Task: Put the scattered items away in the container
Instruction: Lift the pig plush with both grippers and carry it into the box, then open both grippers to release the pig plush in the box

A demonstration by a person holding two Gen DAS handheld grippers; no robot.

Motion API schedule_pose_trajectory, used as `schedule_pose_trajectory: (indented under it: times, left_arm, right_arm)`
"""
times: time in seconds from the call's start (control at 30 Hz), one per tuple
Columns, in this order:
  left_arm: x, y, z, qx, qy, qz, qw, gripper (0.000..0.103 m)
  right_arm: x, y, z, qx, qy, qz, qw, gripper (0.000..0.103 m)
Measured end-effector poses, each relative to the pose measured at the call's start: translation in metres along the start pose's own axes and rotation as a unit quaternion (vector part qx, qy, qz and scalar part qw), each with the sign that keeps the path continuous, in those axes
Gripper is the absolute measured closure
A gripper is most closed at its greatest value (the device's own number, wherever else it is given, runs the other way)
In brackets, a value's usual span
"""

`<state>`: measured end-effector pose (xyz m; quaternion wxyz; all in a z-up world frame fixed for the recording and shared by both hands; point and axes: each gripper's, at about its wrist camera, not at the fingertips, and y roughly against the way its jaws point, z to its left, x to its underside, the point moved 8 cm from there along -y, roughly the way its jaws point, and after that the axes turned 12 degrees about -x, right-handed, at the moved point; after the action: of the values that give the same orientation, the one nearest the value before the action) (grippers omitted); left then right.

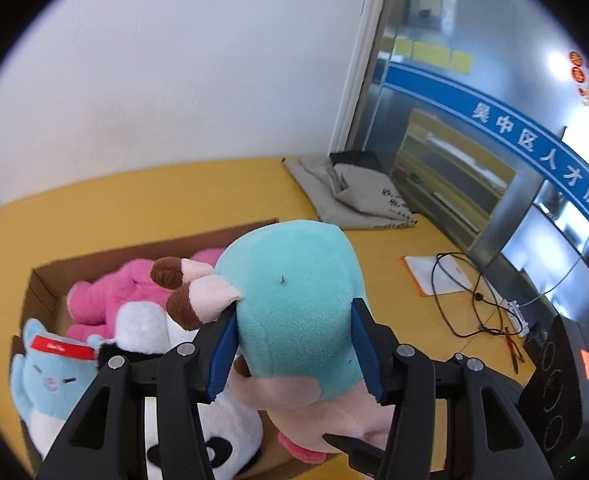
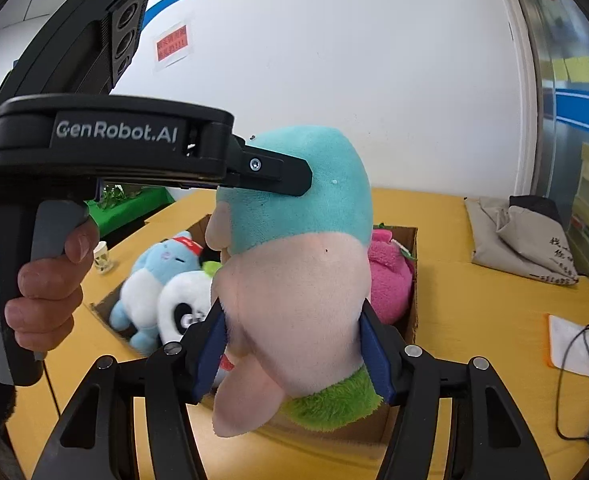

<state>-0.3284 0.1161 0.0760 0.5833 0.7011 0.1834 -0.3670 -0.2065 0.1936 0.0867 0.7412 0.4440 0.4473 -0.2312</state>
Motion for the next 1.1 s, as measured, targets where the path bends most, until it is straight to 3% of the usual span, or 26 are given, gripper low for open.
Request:
schedule_pose_trajectory:
  times: [0.13,0.27,0.37,0.57,0.67,0.77,0.83,0.9,1.1]
  left_arm:
    - [0.025,-0.051,-0.001,0.005,0.004,0.054,0.9985,0.051]
    - [0.052,-0.077,-0.007,0.032,0.011,0.091,0.9953,0.051]
    - [0.061,-0.086,-0.011,0.031,0.011,0.084,0.9959,0.047]
    - [0.056,-0.078,-0.009,0.021,0.011,0.071,0.9972,0.039]
    - [0.037,-0.068,0.002,-0.028,-0.001,0.032,0.9991,0.039]
    - [0.024,-0.072,0.019,-0.070,-0.007,0.030,0.9970,0.041]
    - [0.022,-0.081,0.030,-0.109,-0.024,0.036,0.9930,0.046]
    - [0.024,-0.086,0.038,-0.139,-0.039,0.042,0.9886,0.062]
    - [0.026,-0.053,0.055,-0.151,-0.019,0.017,0.9882,0.063]
  right_arm:
    - [0.031,-0.035,-0.033,0.006,-0.019,0.026,0.999,0.036]
    - [0.065,-0.042,-0.049,0.014,-0.038,0.064,0.997,0.036]
    - [0.082,-0.034,-0.056,0.024,-0.046,0.082,0.995,0.036]
    - [0.082,-0.032,-0.059,0.024,-0.062,0.094,0.993,0.032]
    - [0.083,-0.033,-0.059,0.033,-0.059,0.103,0.992,0.032]
    - [0.086,-0.033,-0.057,0.040,-0.051,0.108,0.992,0.032]
    - [0.087,-0.034,-0.058,0.042,-0.053,0.110,0.992,0.032]
    - [0.088,-0.034,-0.058,0.044,-0.051,0.111,0.991,0.032]
    - [0.089,-0.033,-0.053,0.047,-0.055,0.116,0.991,0.032]
